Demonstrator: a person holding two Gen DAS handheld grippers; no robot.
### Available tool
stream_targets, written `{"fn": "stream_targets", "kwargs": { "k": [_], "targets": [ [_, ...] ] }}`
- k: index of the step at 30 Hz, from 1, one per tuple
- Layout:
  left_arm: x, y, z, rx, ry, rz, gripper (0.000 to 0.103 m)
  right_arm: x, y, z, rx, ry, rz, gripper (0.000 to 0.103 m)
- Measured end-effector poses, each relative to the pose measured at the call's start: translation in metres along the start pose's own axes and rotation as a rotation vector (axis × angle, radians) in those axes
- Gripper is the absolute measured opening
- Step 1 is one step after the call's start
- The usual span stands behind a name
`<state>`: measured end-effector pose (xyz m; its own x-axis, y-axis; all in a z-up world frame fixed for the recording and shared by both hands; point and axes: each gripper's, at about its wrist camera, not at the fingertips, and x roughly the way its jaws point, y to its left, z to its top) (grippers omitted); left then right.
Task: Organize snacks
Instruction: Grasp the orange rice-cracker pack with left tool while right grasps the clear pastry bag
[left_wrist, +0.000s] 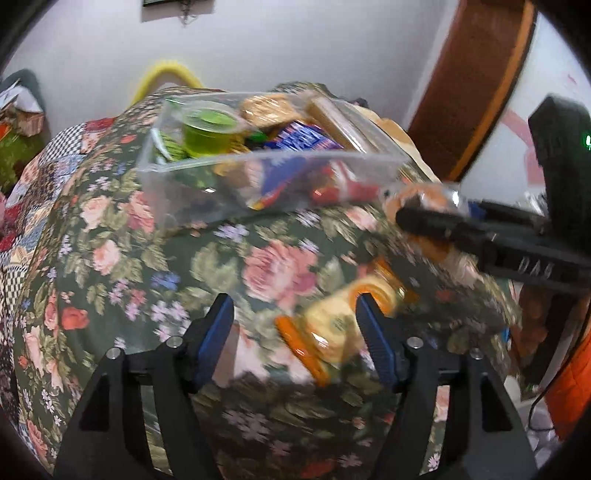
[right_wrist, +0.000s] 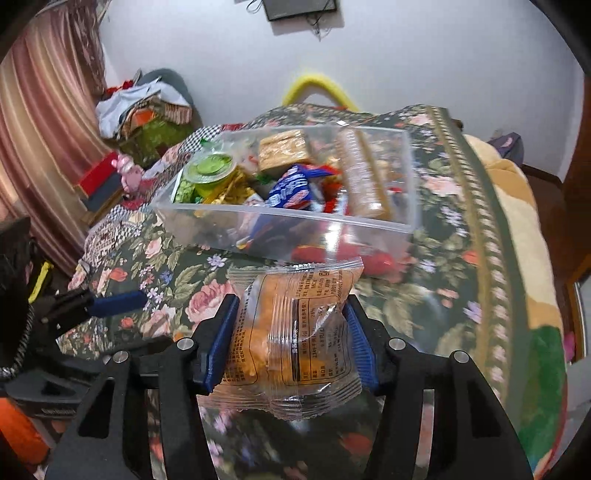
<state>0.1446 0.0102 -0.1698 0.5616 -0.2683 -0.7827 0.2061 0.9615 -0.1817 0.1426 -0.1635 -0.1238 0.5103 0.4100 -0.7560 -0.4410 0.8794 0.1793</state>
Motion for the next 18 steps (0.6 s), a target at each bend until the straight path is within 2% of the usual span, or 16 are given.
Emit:
{"fn": "stream_targets", "kwargs": {
  "k": [8, 14, 16, 17, 18],
  "targets": [
    [0.029, -0.024, 0.001, 0.077, 0.057, 0.018, 0.075, -0.020, -0.024, -0.017, 0.060, -0.008, -0.025, 0.053],
    [0.052, -0.023, 0.012, 0.031, 0.058, 0.051, 0.074, -0.025, -0.037, -0.026, 0.092, -0.003, -0.023, 0.053],
    [0.052, -0.023, 0.013, 0.032, 0.030, 0.068, 0.055, -0.024, -0.039, -0.026, 0.095, -0.004, -0.024, 0.053],
    [0.052, -0.023, 0.013, 0.032, 0.022, 0.076, 0.051, -0.024, -0.040, -0.026, 0.095, -0.005, -0.023, 0.053],
    [0.052, -0.024, 0.013, 0.030, 0.018, 0.079, 0.042, -0.024, -0.040, -0.025, 0.097, -0.007, -0.020, 0.053]
  ]
}}
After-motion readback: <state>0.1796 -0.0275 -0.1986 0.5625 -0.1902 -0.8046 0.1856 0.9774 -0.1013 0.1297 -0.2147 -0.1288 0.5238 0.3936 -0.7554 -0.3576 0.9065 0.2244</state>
